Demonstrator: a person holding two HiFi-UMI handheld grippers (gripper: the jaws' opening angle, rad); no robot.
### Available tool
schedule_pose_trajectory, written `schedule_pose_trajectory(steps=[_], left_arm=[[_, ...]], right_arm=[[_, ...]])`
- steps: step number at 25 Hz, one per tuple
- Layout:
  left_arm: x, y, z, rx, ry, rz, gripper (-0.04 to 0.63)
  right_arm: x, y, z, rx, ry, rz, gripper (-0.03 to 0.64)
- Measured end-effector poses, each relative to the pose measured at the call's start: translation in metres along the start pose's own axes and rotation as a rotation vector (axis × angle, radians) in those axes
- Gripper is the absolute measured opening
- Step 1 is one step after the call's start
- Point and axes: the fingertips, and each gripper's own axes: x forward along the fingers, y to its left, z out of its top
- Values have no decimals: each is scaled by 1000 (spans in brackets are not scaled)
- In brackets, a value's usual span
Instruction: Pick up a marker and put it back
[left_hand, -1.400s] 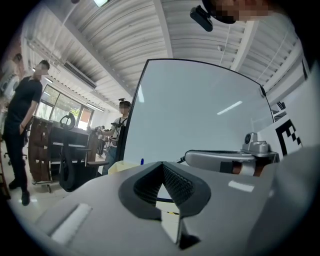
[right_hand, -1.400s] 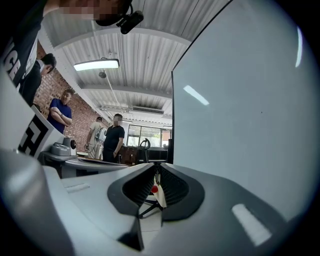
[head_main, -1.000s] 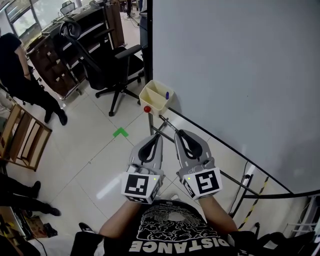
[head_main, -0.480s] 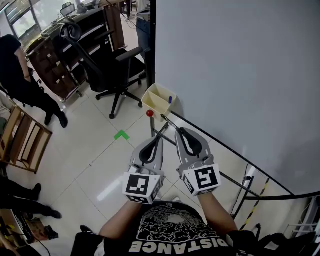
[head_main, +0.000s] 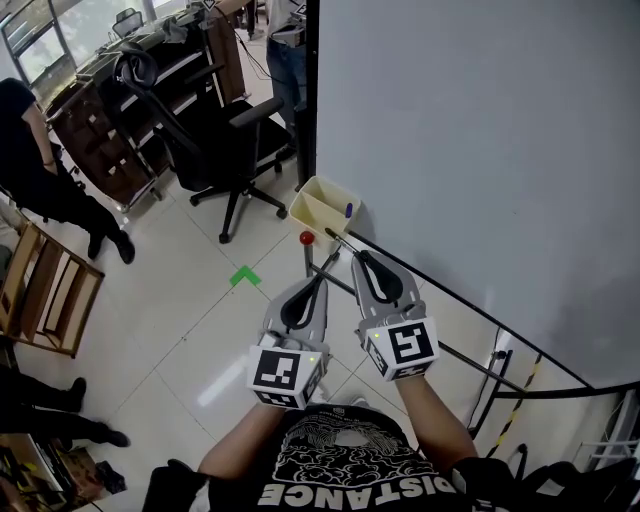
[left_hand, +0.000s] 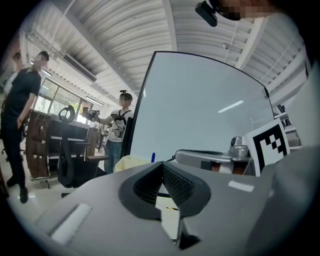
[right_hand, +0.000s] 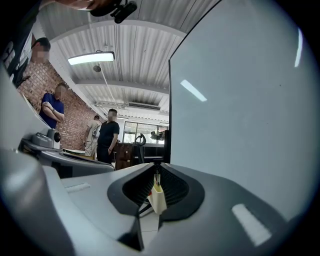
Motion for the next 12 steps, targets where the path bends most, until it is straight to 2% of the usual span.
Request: schedule_pose_trajectory(steps=[12], left_arm=[[13,26,-10,-21,26,1,5]], right_arm=[[48,-6,-34,19,74,-1,32]])
